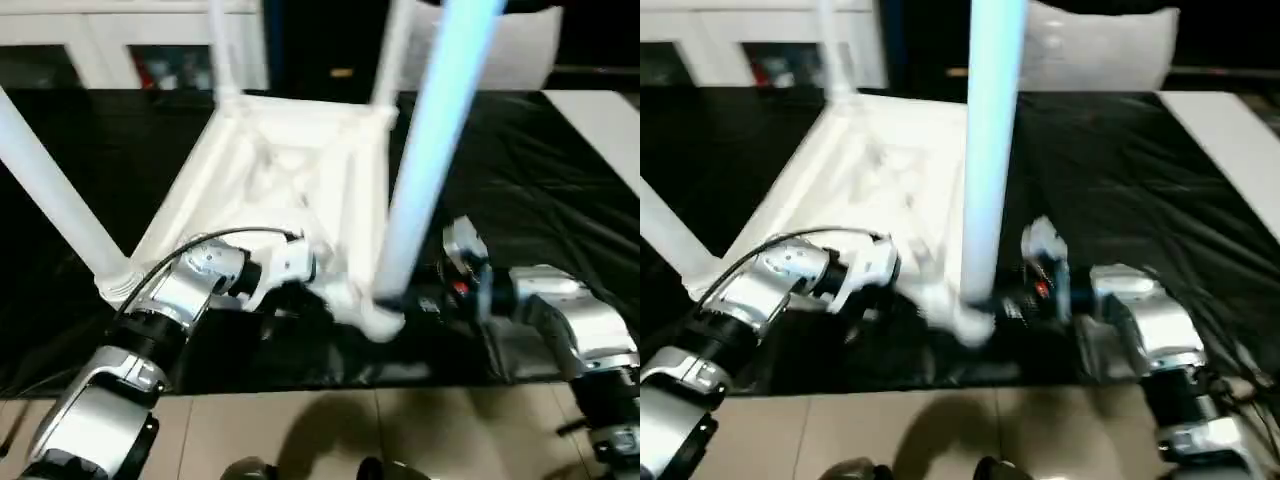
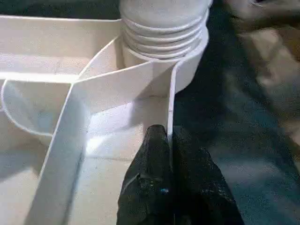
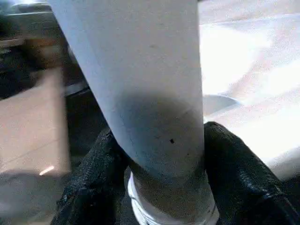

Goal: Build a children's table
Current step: Rotate leg to tighten

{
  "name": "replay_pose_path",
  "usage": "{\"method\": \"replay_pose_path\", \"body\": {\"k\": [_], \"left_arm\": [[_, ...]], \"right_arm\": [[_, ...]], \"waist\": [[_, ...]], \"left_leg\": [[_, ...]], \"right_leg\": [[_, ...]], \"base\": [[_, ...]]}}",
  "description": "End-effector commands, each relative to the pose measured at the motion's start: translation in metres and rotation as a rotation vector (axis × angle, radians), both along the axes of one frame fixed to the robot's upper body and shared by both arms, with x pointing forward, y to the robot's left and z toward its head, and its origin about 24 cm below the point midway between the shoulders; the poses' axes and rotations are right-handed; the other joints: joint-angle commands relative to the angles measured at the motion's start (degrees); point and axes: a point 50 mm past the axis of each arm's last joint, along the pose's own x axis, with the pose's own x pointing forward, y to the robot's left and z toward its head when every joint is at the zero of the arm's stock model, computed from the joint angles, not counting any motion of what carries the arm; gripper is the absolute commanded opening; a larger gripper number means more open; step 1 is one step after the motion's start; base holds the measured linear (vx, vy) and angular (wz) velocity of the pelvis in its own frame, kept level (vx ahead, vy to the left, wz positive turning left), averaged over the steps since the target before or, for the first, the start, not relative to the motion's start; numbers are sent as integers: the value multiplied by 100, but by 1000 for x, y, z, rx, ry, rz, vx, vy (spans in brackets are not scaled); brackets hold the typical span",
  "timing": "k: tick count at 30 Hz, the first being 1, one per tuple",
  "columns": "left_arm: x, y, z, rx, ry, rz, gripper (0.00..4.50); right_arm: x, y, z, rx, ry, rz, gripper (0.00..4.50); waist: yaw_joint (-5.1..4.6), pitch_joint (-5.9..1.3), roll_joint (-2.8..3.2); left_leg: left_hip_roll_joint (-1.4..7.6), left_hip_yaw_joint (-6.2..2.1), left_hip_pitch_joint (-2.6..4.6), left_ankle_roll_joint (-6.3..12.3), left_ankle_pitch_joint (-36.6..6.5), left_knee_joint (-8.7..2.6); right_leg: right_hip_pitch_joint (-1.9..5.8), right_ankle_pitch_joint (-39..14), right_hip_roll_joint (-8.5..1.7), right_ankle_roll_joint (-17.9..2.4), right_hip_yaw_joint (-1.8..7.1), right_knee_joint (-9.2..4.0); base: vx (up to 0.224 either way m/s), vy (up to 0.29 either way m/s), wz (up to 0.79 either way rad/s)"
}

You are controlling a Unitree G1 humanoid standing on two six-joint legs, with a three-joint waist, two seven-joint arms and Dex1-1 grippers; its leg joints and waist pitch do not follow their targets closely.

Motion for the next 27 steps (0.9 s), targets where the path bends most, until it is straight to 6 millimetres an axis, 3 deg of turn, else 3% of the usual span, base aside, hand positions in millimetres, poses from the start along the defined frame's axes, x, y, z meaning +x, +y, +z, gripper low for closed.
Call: {"method": "replay_pose_path", "body": {"k": [1, 2, 6, 12, 13, 15, 18, 20, 21, 23, 27], "left_arm": [[7, -25, 12, -96, -36, 62, 0], [9, -30, 14, -108, -34, 98, 0], [15, -55, 19, -151, -29, 245, 0], [22, -80, 24, -185, -69, 422, 0], [22, -85, 24, -193, -80, 451, 0], [20, -95, 25, -204, -86, 469, 0], [16, -99, 23, -191, -102, 444, 0], [15, -97, 22, -184, -105, 439, 0], [15, -91, 21, -169, -116, 422, 0], [15, -88, 20, -163, -120, 417, 0], [14, -69, 17, -143, -145, 351, 0]], "right_arm": [[2, 24, -6, 2, 33, -63, 207], [5, 28, -7, 3, 36, -115, 207], [15, 46, -10, -4, 55, -364, 204], [27, 67, -13, -6, 83, -598, 204], [28, 69, -13, -15, 67, -623, 258], [30, 72, -12, -43, 11, -669, 271], [29, 68, -9, -53, -20, -679, 317], [28, 62, -8, -37, -29, -677, 321], [28, 50, -6, -12, -27, -684, 340], [28, 46, -5, -5, -32, -677, 354], [23, 19, 5, 19, -92, -554, 376]], "waist": [[-34, -269, -69], [-106, -276, -66], [-204, -298, -66], [-258, -358, -35], [-253, -382, -20], [-253, -377, -34], [-238, -377, -32], [-224, -388, -17], [-218, -400, -12], [-193, -406, -17], [-142, -408, -32]], "left_leg": [[492, -297, -17, 199, -1132, -465], [485, -291, 30, 155, -1187, -451], [468, -300, 21, 221, -1090, -453], [541, -290, -17, 484, -491, -455], [541, -274, -14, 533, -404, -444], [535, -259, -29, 638, -349, -440], [531, -250, -19, 766, -254, -434], [544, -250, -15, 854, -171, -427], [556, -253, -7, 897, -139, -423], [568, -248, -6, 965, -113, -415], [540, -230, -30, 1088, -118, -396]], "right_leg": [[367, -3399, -622, -164, 408, -625], [342, -3526, -620, -49, 398, -682], [335, -3279, -597, -73, 398, -665], [339, -1931, -608, -623, 474, -473], [350, -1682, -609, -737, 487, -441], [359, -1470, -614, -843, 496, -413], [373, -1395, -607, -857, 502, -405], [371, -1274, -609, -875, 510, -380], [374, -1204, -607, -886, 508, -367], [384, -1080, -617, -923, 517, -343], [410, -1066, -616, -912, 514, -348]], "base": [[0, 0, 0], [0, 0, 0], [0, 0, 0], [0, 0, 0], [0, 0, 0], [0, 0, 0], [0, 0, 0], [0, 0, 0], [0, 0, 0], [0, 0, 0], [0, 0, 0]]}}
